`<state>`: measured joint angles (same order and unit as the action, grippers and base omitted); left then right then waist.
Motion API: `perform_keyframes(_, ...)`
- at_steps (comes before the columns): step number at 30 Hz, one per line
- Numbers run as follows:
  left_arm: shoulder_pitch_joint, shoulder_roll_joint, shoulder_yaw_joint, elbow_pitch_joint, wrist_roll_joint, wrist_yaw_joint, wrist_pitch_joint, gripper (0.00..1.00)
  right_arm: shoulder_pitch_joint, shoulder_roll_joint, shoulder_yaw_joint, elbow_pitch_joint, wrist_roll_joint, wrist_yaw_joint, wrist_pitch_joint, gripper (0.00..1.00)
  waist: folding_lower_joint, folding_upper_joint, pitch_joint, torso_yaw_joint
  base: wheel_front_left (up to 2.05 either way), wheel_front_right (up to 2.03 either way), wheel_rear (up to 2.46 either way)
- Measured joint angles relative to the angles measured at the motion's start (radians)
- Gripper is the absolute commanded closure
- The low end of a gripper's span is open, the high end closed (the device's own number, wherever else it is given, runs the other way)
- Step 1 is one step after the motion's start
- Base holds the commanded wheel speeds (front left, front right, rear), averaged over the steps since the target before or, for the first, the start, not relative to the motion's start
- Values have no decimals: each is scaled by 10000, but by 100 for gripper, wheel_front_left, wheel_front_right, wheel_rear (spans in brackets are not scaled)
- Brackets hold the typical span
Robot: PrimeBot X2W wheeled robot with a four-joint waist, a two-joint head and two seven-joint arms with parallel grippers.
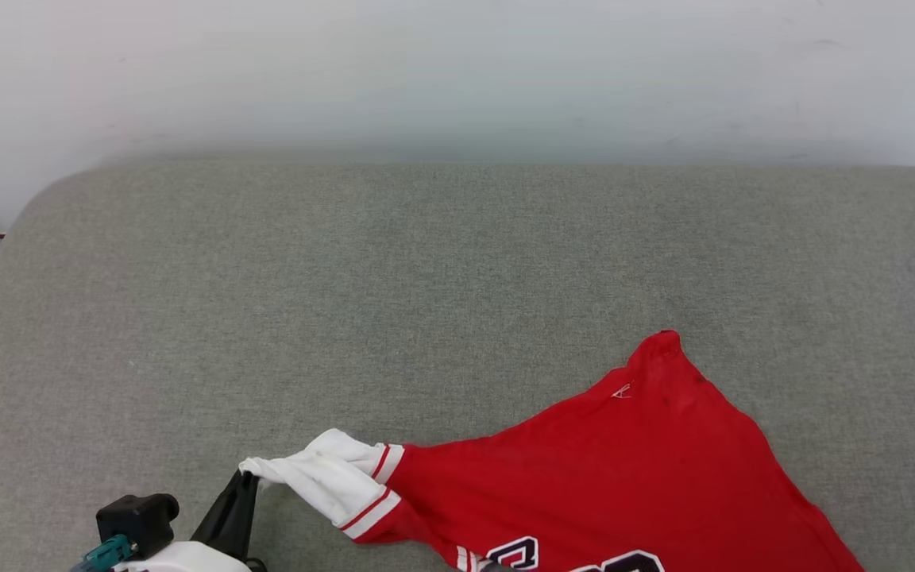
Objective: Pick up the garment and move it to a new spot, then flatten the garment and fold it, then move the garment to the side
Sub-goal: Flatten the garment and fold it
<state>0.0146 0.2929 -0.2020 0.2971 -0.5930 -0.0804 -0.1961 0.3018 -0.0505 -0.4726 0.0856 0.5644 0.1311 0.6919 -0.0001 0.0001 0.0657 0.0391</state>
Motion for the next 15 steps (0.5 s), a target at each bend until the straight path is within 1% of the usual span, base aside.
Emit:
perform_keyframes(2, 0, 8, -33, 21, 0, 0, 15, 100, -87, 12, 153, 222, 276, 0, -861, 0, 1, 0, 5, -11, 0, 0, 0)
perform_keyframes(4, -5, 10, -79, 17, 0, 0, 54, 100, -256, -4, 368, 192, 263, 0, -1674, 0, 1, 0, 15, -6, 0, 0, 0)
perform_keyframes(5, -16, 10, -102, 12, 0, 0, 56, 100, -389, 31, 374, 144, 272, 0, -2253, 0, 0, 0, 29, 4, 0, 0, 0)
perform_keyframes(6, -48, 15, -123, -6, 2, 0, 58, 100, -543, 19, 378, 50, 209, 0, -2803, 0, 1, 0, 46, 20, 0, 0, 0)
perform_keyframes(8, -115, 13, -153, -33, 2, -2, 79, 100, -789, -19, 585, -113, 104, -2, -3513, 0, 1, -1, 80, 56, 0, 0, 0)
perform_keyframes(10, -178, 12, -163, -42, -2, -2, 79, 100, -1037, 12, 792, -301, -240, 0, -4318, 0, 0, 0, 123, 85, 0, 0, 0)
perform_keyframes(12, -220, 4, -198, -61, -2, -4, 79, 100, -1353, -174, 1032, -464, -533, 0, -5095, 0, 1, 0, 180, 108, 0, 0, 0)
perform_keyframes(15, -405, -21, -293, -132, 25, -4, 81, 100, -2020, -648, 1592, -360, -702, -2, -5820, 0, 1, 0, 315, 153, 0, 0, 0)
